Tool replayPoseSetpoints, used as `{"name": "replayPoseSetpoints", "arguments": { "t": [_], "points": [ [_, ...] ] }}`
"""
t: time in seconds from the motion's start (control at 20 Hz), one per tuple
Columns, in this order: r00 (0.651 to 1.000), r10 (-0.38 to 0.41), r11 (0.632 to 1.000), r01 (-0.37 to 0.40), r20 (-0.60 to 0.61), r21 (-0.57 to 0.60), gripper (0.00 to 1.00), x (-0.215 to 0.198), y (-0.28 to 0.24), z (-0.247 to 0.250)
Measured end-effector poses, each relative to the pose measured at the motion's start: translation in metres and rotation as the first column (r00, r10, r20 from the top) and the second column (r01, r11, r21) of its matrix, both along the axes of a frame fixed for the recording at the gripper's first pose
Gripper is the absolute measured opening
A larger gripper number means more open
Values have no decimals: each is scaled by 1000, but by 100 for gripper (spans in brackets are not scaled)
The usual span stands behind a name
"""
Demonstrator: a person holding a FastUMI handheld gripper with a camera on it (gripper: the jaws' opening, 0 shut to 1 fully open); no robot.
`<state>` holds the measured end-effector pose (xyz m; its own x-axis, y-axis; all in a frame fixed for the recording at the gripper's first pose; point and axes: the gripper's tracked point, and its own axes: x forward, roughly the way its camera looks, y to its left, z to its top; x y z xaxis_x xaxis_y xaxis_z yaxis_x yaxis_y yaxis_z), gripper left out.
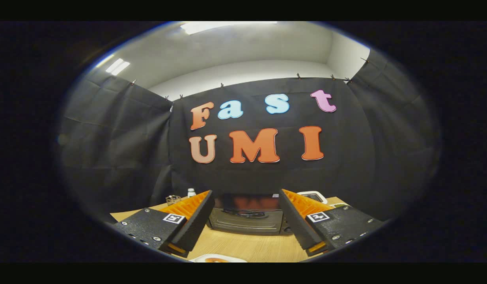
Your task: Open the toaster oven, put the food inside, and close the toaster oven door.
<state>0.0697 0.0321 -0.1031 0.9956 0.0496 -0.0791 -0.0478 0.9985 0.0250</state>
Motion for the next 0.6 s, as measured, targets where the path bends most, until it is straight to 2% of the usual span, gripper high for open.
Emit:
{"name": "replayPoseSetpoints", "arguments": {
  "t": [0.45, 0.6],
  "points": [
    [984, -9, 999, 17, -178, 46, 97, 92, 12, -115],
    [974, -9, 1000, 7, -228, -8, 97, 122, 25, -150]
  ]
}}
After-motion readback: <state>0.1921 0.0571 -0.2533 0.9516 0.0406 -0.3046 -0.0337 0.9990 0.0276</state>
